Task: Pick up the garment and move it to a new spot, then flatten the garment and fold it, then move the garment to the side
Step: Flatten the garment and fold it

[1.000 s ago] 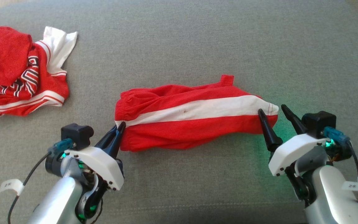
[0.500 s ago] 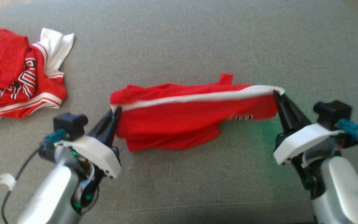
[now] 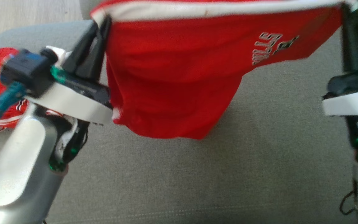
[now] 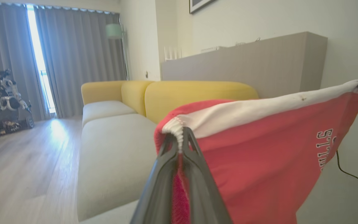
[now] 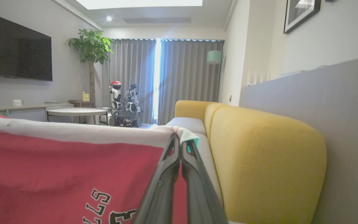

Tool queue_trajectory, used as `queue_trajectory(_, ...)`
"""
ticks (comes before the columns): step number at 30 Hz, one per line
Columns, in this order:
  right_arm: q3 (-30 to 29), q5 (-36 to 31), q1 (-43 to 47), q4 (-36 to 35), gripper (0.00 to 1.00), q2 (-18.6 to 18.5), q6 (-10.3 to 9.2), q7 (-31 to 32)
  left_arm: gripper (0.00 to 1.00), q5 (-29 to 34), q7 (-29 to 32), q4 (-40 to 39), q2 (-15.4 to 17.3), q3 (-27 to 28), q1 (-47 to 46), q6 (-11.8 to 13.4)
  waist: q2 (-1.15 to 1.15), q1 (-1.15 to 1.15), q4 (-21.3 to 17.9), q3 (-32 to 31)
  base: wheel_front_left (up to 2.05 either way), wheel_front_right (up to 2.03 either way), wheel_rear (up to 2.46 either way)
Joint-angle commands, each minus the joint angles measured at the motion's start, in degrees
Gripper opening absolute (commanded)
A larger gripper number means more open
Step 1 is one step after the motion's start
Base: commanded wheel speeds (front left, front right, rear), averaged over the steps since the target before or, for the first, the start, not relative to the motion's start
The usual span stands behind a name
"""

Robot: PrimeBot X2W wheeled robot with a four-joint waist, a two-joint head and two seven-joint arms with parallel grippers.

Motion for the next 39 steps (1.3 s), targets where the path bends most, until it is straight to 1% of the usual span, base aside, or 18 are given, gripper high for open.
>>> queue_trajectory(1, 0.36, -0.47, -2.04, -2.96, 0.00, -0.94, 0.23, 0.83, 0.00, 0.55, 0.33, -3.00, 2.40, 2.99, -3.80, 0.35, 0.00, 0.00, -0.15, -0.31, 0.00, 0.00, 0.00)
queue_trajectory(5, -0.77, -0.28, -2.10, -6.00, 0.00, -0.84, 0.23, 2.64, 0.00, 0.38, 1.54, -6.26, 2.59, 3.20, -4.77, 0.74, 0.00, 0.00, -0.53, -0.48, 0.00, 0.00, 0.00)
queue_trajectory(9, -1.64, 0.51, -2.73, -5.76, 0.00, -0.57, 0.23, 3.20, 0.00, -0.67, 2.38, -6.31, 2.35, 3.30, -5.32, 0.68, 0.00, 0.00, -0.94, 0.93, 0.00, 0.00, 0.00)
queue_trajectory(14, -2.18, 2.14, -7.22, -1.06, 0.00, -1.00, 0.23, 2.48, 0.00, -3.48, 2.32, -1.05, 0.96, 3.73, -9.98, -1.57, 0.00, 0.00, -1.21, 4.40, 0.00, 0.00, 0.00)
queue_trajectory(18, -1.04, 3.70, -15.91, 5.52, 0.00, -1.52, 0.23, 1.22, 0.00, -3.18, 0.40, 6.27, -1.04, 3.42, -18.54, -3.94, 0.00, 0.00, -1.37, 7.82, 0.00, 0.00, 0.00)
queue_trajectory(21, 0.85, 3.39, -25.31, 11.57, 0.00, -2.49, 0.23, -1.04, 0.00, -2.19, -1.95, 13.46, -2.91, 3.40, -26.43, -5.29, 0.00, 0.00, -1.56, 10.46, 0.00, 0.00, 0.00)
queue_trajectory(23, 1.13, 2.55, -31.69, 16.92, 0.00, -2.21, 0.23, -3.74, 0.00, -1.37, -4.09, 19.07, -4.02, 3.26, -31.74, -6.48, 0.00, 0.00, -1.60, 11.60, 0.00, 0.00, 0.00)
queue_trajectory(28, 3.07, 1.08, -45.55, 32.40, 0.00, 0.18, 0.23, -11.94, 0.00, 1.57, -11.14, 33.15, -6.59, 2.21, -43.75, -8.97, 0.00, 0.00, -1.44, 12.71, 0.00, 0.00, 0.00)
queue_trajectory(30, 3.88, 0.53, -49.66, 39.05, 0.00, 1.29, 0.23, -14.92, 0.00, 2.15, -12.67, 38.54, -7.90, 1.90, -47.05, -9.71, 0.00, 0.00, -1.36, 12.93, 0.00, 0.00, 0.00)
queue_trajectory(33, 5.57, -0.23, -52.74, 49.34, 0.00, 3.29, 0.23, -17.96, 0.00, 3.42, -13.74, 46.13, -9.44, 1.55, -49.35, -10.29, 0.00, 0.00, -1.14, 12.93, 0.00, 0.00, 0.00)
queue_trajectory(36, 7.63, 0.12, -53.50, 59.64, 0.00, 5.10, 0.23, -17.70, 0.00, 3.97, -13.93, 53.04, -11.44, 1.88, -48.23, -10.07, 0.00, 0.00, -0.80, 13.59, 0.00, 0.00, 0.00)
queue_trajectory(37, 7.63, 0.12, -53.50, 59.64, 0.00, 5.10, 0.23, -17.70, 0.00, 3.97, -13.93, 53.04, -11.44, 1.88, -48.23, -10.07, 0.00, 0.00, -0.80, 13.59, 0.00, 0.00, 0.00)
queue_trajectory(39, 8.07, 0.52, -53.22, 66.24, 0.00, 6.05, 0.23, -16.90, 0.00, 4.24, -13.95, 58.03, -12.56, 1.66, -46.02, -10.12, 0.00, 0.00, -0.79, 14.06, 0.00, 0.00, 0.00)
